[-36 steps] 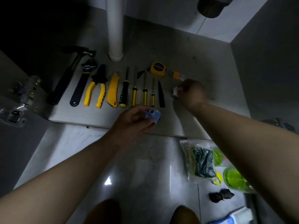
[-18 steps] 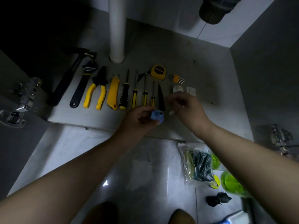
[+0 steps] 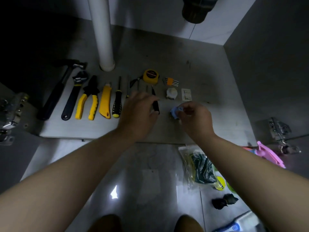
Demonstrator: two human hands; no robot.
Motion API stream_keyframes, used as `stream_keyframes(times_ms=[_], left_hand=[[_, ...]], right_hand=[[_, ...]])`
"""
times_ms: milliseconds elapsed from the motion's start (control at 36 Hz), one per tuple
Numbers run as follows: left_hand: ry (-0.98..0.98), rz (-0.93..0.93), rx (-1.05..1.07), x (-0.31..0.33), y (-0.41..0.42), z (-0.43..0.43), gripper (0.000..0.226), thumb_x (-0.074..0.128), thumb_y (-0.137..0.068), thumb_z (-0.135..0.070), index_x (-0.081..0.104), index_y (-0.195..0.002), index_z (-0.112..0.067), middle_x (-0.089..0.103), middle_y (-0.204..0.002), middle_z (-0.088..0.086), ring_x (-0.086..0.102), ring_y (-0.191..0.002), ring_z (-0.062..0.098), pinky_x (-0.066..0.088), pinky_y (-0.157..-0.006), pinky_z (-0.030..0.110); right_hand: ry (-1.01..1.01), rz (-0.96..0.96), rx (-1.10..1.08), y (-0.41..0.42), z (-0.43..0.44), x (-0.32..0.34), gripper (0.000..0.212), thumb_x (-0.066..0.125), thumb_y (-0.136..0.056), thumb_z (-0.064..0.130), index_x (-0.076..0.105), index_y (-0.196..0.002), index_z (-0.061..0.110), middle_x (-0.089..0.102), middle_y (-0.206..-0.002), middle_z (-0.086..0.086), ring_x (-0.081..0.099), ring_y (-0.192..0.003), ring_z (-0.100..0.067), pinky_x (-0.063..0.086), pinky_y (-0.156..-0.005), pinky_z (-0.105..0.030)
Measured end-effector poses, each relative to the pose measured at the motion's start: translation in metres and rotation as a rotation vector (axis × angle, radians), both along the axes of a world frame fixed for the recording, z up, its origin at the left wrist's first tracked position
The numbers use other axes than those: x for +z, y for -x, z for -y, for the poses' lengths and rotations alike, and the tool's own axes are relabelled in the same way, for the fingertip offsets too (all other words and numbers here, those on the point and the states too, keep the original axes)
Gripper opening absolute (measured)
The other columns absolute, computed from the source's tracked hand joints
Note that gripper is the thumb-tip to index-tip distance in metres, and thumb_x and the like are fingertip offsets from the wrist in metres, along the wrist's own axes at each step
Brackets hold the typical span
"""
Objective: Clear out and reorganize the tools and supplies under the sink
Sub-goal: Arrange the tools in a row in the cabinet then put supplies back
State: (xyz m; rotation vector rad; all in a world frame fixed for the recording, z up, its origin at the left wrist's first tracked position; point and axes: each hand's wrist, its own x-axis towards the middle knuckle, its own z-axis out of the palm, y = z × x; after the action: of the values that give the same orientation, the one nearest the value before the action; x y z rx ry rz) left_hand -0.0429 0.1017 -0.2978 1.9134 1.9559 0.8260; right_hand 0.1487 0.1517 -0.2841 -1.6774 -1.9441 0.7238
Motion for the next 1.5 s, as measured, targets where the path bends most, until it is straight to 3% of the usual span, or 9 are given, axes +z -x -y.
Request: stream_keyframes(times_ms=[139,222,333,611,833,1139,1306,1417,1500], left_hand=[[0.093,-0.325,-0.101,-0.001,0.002,-0.028,0.062,0.074,-0.083,-0.046,0.06,-0.139,-0.024,0.054,-0.145,0.002,0.023,-0.149,0.035,0.021,-0.116,0.05],[0.142,-0.369,-0.114,-0.007,0.002,-0.036,0.064,0.073,-0.085,-0.05,0.057,-0.143,-0.027,0.045,-0.157,-0.003,0.006,-0.156,0.033,0.009,-0.117,0.046],[0.163,-0.389,-0.103,-0.015,0.003,-0.038,0.059,0.068,-0.09,-0.049,0.055,-0.145,-0.028,0.03,-0.166,0.003,0.005,-0.157,0.033,0.002,-0.119,0.045],[0.171,-0.394,-0.126,-0.02,0.006,-0.035,0.053,0.066,-0.093,-0.041,0.056,-0.144,-0.03,0.048,-0.155,-0.008,0.018,-0.153,0.033,0.01,-0.12,0.046],[0.181,-0.354,-0.119,-0.019,0.007,-0.031,0.055,0.067,-0.091,-0.037,0.054,-0.145,-0.035,0.051,-0.152,-0.011,0.028,-0.146,0.032,0.019,-0.115,0.045],[0.186,-0.353,-0.09,-0.014,0.004,-0.02,0.056,0.058,-0.096,-0.036,0.049,-0.15,-0.027,0.044,-0.158,-0.008,0.028,-0.147,0.03,0.02,-0.114,0.041],[0.053,-0.327,-0.149,0.012,-0.015,-0.006,0.039,0.066,-0.089,-0.026,0.066,-0.128,-0.024,0.061,-0.14,-0.004,0.04,-0.136,0.032,0.03,-0.101,0.04],[0.055,-0.337,-0.399,0.044,-0.042,0.008,0.032,0.063,-0.095,-0.038,0.066,-0.125,-0.028,0.06,-0.136,-0.007,0.035,-0.141,0.024,0.034,-0.105,0.042],[0.149,-0.418,-0.614,0.074,-0.067,0.017,0.032,0.059,-0.097,-0.042,0.064,-0.128,-0.034,0.058,-0.136,-0.012,0.033,-0.141,0.018,0.035,-0.111,0.041]], right_hand=[[-0.035,0.026,-0.016,0.009,-0.013,-0.011,0.004,0.072,-0.085,0.017,0.072,-0.082,0.02,0.071,-0.089,-0.001,0.066,-0.084,-0.017,0.051,-0.067,-0.021],[-0.025,0.048,-0.06,0.015,-0.018,-0.02,0.007,0.073,-0.083,0.021,0.074,-0.088,0.016,0.069,-0.097,-0.008,0.065,-0.092,-0.023,0.055,-0.076,-0.038],[-0.039,0.055,-0.065,0.02,-0.018,-0.031,0.012,0.07,-0.086,0.029,0.07,-0.092,0.018,0.064,-0.101,-0.007,0.061,-0.092,-0.022,0.048,-0.073,-0.032],[-0.026,0.014,-0.045,0.018,-0.014,-0.035,0.009,0.065,-0.088,0.023,0.067,-0.096,0.02,0.065,-0.1,-0.005,0.061,-0.096,-0.02,0.05,-0.08,-0.033],[-0.028,-0.018,-0.056,0.023,-0.013,-0.037,0.009,0.066,-0.089,0.023,0.063,-0.097,0.02,0.063,-0.102,-0.005,0.06,-0.095,-0.021,0.053,-0.081,-0.04],[-0.034,0.051,0.066,-0.002,-0.011,-0.021,0.013,0.063,-0.092,0.022,0.065,-0.103,0.015,0.064,-0.104,-0.009,0.058,-0.099,-0.023,0.047,-0.079,-0.033],[0.238,-0.004,0.277,-0.063,0.012,0.03,0.021,0.057,-0.093,-0.003,0.065,-0.111,0.006,0.068,-0.093,-0.007,0.062,-0.078,-0.017,0.047,-0.07,-0.014],[0.384,0.214,0.351,-0.114,0.038,0.061,0.019,0.064,-0.089,0.006,0.072,-0.106,0.013,0.065,-0.085,0.011,0.063,-0.081,-0.011,0.045,-0.074,-0.015],[0.521,0.22,0.271,-0.153,0.07,0.068,0.011,0.065,-0.091,0.012,0.072,-0.099,0.017,0.069,-0.081,0.006,0.064,-0.069,-0.007,0.049,-0.064,-0.012]])
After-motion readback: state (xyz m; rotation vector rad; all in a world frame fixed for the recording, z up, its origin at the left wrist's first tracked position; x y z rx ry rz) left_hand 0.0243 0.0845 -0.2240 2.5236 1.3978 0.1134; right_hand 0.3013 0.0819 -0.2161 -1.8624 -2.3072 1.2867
